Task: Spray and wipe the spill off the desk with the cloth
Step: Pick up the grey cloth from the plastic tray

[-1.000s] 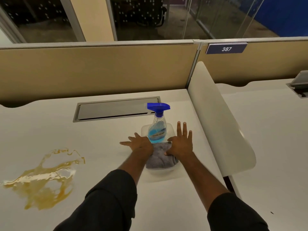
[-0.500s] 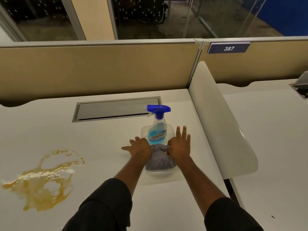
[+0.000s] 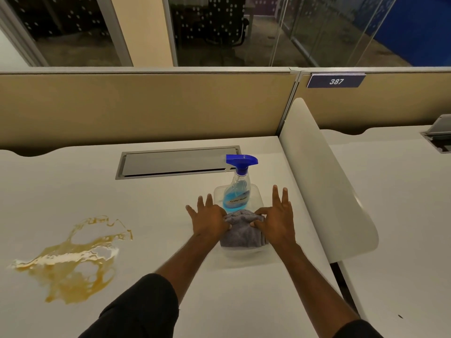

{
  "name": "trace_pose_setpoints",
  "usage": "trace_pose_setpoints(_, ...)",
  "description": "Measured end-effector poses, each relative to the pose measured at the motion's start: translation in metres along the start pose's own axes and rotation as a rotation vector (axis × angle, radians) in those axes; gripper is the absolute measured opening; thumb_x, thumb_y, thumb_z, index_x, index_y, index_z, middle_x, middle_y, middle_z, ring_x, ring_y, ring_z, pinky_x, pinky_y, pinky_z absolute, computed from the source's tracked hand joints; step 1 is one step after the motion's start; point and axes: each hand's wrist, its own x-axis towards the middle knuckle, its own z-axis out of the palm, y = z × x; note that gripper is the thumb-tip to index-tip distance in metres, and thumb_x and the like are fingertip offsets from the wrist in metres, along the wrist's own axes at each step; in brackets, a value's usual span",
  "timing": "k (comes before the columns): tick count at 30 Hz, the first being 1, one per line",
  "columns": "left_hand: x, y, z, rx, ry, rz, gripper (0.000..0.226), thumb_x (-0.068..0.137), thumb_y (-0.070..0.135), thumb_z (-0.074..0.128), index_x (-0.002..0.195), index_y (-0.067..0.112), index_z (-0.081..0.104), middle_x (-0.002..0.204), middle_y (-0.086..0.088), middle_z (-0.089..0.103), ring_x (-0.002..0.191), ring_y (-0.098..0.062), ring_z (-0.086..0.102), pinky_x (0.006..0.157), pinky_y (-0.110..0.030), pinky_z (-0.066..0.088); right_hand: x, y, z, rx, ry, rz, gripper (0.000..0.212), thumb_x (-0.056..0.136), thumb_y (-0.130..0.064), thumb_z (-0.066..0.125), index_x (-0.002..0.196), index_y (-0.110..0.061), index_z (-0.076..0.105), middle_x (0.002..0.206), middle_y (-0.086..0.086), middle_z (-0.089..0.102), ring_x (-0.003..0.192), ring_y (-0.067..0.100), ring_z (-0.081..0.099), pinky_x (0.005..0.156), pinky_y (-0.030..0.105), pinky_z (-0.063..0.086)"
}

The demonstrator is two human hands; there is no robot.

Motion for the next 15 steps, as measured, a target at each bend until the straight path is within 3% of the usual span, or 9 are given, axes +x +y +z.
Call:
trace_pose_setpoints(3,-0.012,-0.011,-0.001,-0.096,0.103,0.083,0.047,0.084,0.063,0.06,0.123,0.037,0.065,0.166,-0.003,0.013,0.153,-0.028,-0.003,0.117,-0.058,-0.01,-0.013,0.004,-0.006,0.015,0.071,-0.125,0.044,0.083,-0.053,0.073,0.116,-0.024,0.075,0.17,0.002,-0.002,0.157,0.022,-0.008,0.125,0.04,0.0)
trace_pose_setpoints(6,-0.028,-0.021,-0.001,-0.244,0.275,0.239,0.043,0.085,0.064,0.057,0.116,0.037,0.07,0.164,0.001,0.021,0.153,-0.024,-0.003,0.118,-0.051,-0.017,-0.024,0.001,-0.016,0.084,0.111,-0.155,0.033,0.082,-0.046,0.077,0.105,-0.022,0.078,0.17,0.003,0.007,0.157,0.025,-0.001,0.125,0.047,0.008)
trace_pose_setpoints(9,-0.042,-0.027,-0.005,-0.383,0.372,0.342,0.04,0.086,0.059,0.06,0.114,0.034,0.072,0.162,0.003,0.027,0.153,-0.02,0.0,0.119,-0.048,-0.016,-0.033,-0.004,-0.028,0.11,0.172,-0.17,0.036,0.081,-0.039,0.08,0.11,-0.018,0.078,0.168,0.005,0.014,0.157,0.028,0.006,0.124,0.053,0.016)
trace_pose_setpoints(13,-0.054,-0.028,-0.02,-0.508,0.375,0.38,0.04,0.088,0.054,0.061,0.118,0.031,0.07,0.16,0.003,0.032,0.152,-0.018,0.009,0.123,-0.047,-0.005,-0.043,-0.015,-0.051,0.14,0.165,-0.1,0.074,0.079,-0.046,0.078,0.143,-0.014,0.056,0.168,0.007,0.02,0.155,0.028,0.018,0.123,0.051,0.025)
trace_pose_setpoints(15,-0.06,-0.029,-0.029,-0.552,0.352,0.384,0.038,0.088,0.05,0.064,0.12,0.03,0.069,0.158,0.003,0.035,0.151,-0.018,0.016,0.123,-0.045,0.0,-0.049,-0.02,-0.061,0.118,0.161,-0.102,0.069,0.08,-0.046,0.077,0.14,-0.014,0.059,0.165,0.006,0.029,0.153,0.026,0.022,0.122,0.049,0.027)
